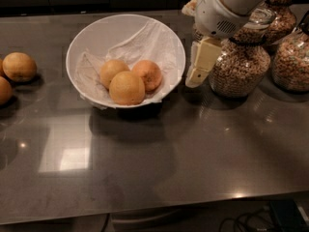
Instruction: Pick orange from white bowl
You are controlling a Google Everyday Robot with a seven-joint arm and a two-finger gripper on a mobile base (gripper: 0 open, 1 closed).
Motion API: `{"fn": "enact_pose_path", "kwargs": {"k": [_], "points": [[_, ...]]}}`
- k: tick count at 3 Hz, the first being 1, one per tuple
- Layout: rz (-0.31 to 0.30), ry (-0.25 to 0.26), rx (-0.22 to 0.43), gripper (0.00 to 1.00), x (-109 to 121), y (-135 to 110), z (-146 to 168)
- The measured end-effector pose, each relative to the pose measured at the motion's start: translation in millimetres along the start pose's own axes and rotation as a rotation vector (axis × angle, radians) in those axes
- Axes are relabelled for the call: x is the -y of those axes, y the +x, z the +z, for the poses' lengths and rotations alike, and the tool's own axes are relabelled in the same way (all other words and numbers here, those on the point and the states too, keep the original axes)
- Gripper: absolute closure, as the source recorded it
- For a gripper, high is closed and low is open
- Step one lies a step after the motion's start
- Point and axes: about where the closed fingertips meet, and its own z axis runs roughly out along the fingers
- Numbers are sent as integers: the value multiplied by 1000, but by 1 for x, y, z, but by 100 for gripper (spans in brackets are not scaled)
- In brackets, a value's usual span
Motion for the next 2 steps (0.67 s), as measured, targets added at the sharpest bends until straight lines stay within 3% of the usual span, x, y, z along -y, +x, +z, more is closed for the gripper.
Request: {"fn": "enact_pose_path", "kwargs": {"k": [1, 2], "points": [[-7, 0, 30, 0, 6, -7, 14], [-7, -26, 47, 19, 10, -11, 36]]}}
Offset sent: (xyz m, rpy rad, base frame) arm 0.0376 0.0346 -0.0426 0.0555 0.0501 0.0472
